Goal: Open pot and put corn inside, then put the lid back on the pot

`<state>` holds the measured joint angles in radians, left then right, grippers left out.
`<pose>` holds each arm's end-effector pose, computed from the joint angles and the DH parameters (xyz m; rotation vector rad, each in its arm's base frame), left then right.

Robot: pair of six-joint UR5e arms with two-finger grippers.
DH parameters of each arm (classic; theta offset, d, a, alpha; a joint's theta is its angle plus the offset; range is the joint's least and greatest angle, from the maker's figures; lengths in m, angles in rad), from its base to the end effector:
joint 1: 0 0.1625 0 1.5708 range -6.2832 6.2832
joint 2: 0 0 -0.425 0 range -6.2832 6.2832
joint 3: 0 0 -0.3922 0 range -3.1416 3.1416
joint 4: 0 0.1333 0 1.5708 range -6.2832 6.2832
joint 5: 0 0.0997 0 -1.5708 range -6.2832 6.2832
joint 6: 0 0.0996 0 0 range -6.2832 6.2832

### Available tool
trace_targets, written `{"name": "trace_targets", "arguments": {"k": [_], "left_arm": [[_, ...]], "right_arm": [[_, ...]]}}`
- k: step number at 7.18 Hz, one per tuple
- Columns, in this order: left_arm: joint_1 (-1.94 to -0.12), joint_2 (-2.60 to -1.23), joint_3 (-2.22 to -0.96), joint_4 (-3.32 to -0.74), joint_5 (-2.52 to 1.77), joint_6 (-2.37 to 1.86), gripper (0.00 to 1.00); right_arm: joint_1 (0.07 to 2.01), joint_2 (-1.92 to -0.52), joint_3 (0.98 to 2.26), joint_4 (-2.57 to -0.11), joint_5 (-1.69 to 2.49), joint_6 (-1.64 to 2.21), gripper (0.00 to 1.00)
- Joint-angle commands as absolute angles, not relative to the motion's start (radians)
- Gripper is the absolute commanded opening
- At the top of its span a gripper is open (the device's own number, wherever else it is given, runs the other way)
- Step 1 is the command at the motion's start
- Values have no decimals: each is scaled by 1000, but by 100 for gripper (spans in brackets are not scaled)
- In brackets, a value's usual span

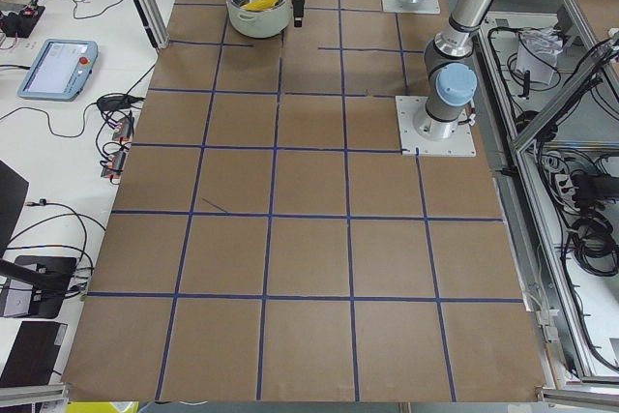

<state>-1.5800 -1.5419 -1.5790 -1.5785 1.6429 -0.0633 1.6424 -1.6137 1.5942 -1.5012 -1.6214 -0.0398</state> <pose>-0.1305 -0.4796 0.4974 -0.0837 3.0688 -0.0239 0.1615 -0.4581 0.4904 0.1739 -3.0844 -0.0761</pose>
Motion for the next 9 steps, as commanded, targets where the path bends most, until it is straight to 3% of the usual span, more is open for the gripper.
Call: {"name": "trace_targets", "arguments": {"k": [1, 9], "left_arm": [[-1578, -1542, -1565, -1578, 1640, -64, 100], [-1578, -1571, -1539, -1580, 1647, -64, 100]], "right_arm": [[1643, -1614, 1597, -1502, -1621, -40, 100], [1641, -1617, 1600, -1500, -1620, -43, 100]]}}
